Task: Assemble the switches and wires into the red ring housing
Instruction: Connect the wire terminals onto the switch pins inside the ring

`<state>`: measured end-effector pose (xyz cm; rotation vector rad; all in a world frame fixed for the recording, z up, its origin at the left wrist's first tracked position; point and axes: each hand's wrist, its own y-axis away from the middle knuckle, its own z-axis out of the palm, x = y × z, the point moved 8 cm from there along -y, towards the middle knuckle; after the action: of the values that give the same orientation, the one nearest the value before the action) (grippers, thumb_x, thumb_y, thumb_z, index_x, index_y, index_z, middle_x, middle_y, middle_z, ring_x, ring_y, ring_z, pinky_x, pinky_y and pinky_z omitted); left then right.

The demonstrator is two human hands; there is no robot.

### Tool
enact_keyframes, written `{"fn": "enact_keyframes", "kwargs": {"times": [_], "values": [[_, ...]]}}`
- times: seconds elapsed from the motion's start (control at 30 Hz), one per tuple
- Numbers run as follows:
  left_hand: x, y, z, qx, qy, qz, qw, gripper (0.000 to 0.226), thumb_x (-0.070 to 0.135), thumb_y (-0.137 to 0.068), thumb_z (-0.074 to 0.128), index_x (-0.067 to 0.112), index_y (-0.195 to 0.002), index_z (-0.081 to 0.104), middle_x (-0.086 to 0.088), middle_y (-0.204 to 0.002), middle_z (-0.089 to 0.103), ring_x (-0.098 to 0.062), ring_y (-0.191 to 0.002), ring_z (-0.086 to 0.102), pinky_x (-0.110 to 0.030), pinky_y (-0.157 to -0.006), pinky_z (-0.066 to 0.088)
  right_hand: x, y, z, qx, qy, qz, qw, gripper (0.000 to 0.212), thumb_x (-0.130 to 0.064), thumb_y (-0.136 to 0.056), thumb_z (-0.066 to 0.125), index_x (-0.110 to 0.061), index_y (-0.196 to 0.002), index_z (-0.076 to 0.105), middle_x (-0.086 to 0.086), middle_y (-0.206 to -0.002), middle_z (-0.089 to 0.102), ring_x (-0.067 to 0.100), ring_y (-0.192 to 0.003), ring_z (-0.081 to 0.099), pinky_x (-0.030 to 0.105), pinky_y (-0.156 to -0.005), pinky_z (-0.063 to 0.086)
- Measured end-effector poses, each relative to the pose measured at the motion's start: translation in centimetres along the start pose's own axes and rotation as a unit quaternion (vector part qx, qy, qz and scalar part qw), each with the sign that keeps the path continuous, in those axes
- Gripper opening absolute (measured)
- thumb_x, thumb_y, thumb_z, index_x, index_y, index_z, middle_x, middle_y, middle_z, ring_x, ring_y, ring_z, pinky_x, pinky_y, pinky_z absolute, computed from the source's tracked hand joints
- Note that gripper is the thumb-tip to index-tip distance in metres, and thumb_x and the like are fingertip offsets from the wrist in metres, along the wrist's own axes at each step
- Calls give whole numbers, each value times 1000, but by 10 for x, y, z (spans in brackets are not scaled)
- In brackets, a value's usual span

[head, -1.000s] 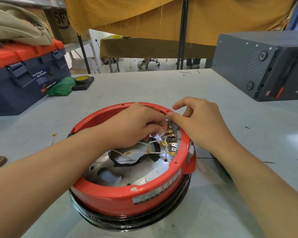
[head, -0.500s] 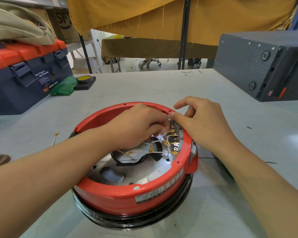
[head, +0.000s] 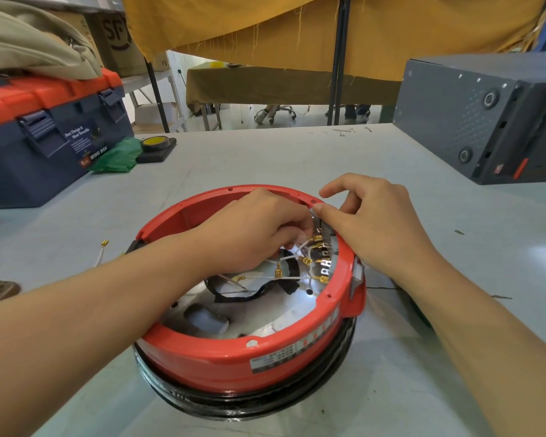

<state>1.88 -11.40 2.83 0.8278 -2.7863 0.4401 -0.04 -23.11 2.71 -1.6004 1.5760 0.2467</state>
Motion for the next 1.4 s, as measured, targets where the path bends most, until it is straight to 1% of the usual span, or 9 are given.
{"fn": "enact_keyframes", "kwargs": {"times": [0.13, 0.27, 0.5, 0.73, 0.97, 1.13, 1.23, 1.3, 1.4], "values": [[1, 0, 0, 3, -2, 2, 1000, 12, 12, -91, 56, 17, -88, 66, 16, -71, 55, 3, -66, 50, -31, -65, 44, 0, 0, 0, -1, 2, -1, 1000, 17, -33, -86, 64, -24, -100, 67, -2, -62, 62, 9, -66, 60, 22, -66, 47], [1, 0, 0, 4, -9, 0, 1000, 12, 12, -91, 56, 17, -89, 67, 19, -70, 53, 3, -67, 50, -32, -66, 45, 0, 0, 0, -3, -2, 2, 1000, 16, -33, -86, 64, -25, -100, 67, -1, -62, 63, 11, -67, 61, 27, -70, 50], [1, 0, 1, 4, -10, -2, 1000, 12, 10, -90, 55, 16, -87, 65, 8, -74, 62, -11, -66, 58, -34, -64, 46, 1, 0, 0, -2, -8, 5, 1000, 13, -32, -85, 65, -26, -97, 67, -1, -61, 63, 12, -67, 62, 31, -73, 52], [4, 0, 0, 9, -24, 4, 1000, 12, 10, -90, 55, 15, -85, 65, 8, -73, 61, -8, -67, 52, -38, -66, 46, 0, 0, 0, 2, -2, 4, 1000, 11, -31, -85, 65, -26, -95, 66, 0, -62, 63, 15, -71, 62, 32, -75, 50], [8, 0, -1, 6, -46, 16, 999, 12, 10, -91, 54, 13, -90, 66, 10, -77, 56, -9, -72, 47, -40, -71, 45, -1, -1, 1, 5, 11, 4, 1000, 13, -32, -86, 63, -26, -98, 66, 0, -64, 61, 15, -70, 60, 31, -72, 50], [11, 0, -1, 6, -47, 21, 999, 12, 9, -91, 54, 11, -89, 66, 11, -72, 52, -1, -63, 45, -29, -67, 41, -2, -1, 1, 4, 15, 2, 1000, 13, -32, -85, 63, -26, -96, 66, -3, -63, 58, 18, -74, 60, 35, -75, 50], [11, 0, -2, 2, -39, 20, 999, 12, 7, -90, 55, 10, -88, 66, 15, -68, 48, 7, -60, 44, -20, -62, 36, -1, -1, 1, 5, 18, 3, 1000, 14, -32, -86, 64, -25, -97, 66, -5, -62, 57, 17, -75, 59, 32, -74, 49], [10, 0, -2, -2, -29, 16, 999, 11, 8, -90, 55, 10, -88, 66, 18, -67, 48, 6, -59, 47, -14, -61, 36, 0, -1, 1, 4, 17, 5, 1000, 15, -33, -86, 64, -25, -98, 66, -5, -62, 56, 14, -70, 58, 28, -70, 47], [7, 0, -4, -5, 0, 5, 1000, 12, 9, -90, 56, 12, -86, 68, 14, -67, 57, -3, -61, 55, -13, -60, 40, 2, -1, 1, 0, 12, 8, 1000, 15, -34, -86, 64, -25, -97, 66, -5, -62, 57, 8, -66, 57, 25, -64, 45]]}}
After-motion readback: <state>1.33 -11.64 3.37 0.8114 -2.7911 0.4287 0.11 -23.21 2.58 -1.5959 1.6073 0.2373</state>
